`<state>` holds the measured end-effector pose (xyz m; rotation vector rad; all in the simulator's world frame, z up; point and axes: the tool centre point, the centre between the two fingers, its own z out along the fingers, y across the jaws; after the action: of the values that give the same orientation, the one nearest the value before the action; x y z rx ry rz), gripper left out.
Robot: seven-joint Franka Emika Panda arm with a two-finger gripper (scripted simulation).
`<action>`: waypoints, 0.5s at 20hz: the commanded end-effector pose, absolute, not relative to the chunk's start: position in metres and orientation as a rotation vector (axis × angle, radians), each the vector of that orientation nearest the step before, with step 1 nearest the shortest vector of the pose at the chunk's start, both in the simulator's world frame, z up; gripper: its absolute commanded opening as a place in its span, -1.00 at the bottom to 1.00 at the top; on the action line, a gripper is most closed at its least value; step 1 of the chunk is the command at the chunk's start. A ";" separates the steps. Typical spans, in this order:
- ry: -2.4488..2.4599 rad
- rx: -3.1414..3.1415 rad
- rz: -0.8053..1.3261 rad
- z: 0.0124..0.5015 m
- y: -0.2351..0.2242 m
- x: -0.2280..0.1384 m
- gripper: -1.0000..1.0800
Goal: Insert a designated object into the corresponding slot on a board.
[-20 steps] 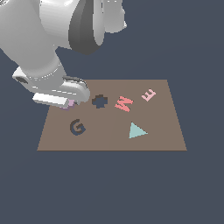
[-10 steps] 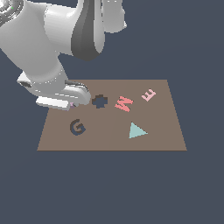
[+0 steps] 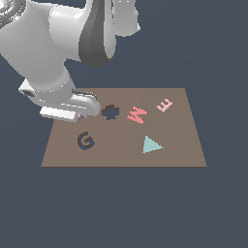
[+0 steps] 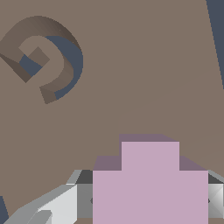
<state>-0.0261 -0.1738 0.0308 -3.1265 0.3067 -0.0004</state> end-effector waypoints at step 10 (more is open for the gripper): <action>0.340 -3.138 -0.048 0.061 -0.176 -0.018 -1.00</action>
<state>-0.0191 -0.1760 0.0557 -3.1360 0.3346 -0.0399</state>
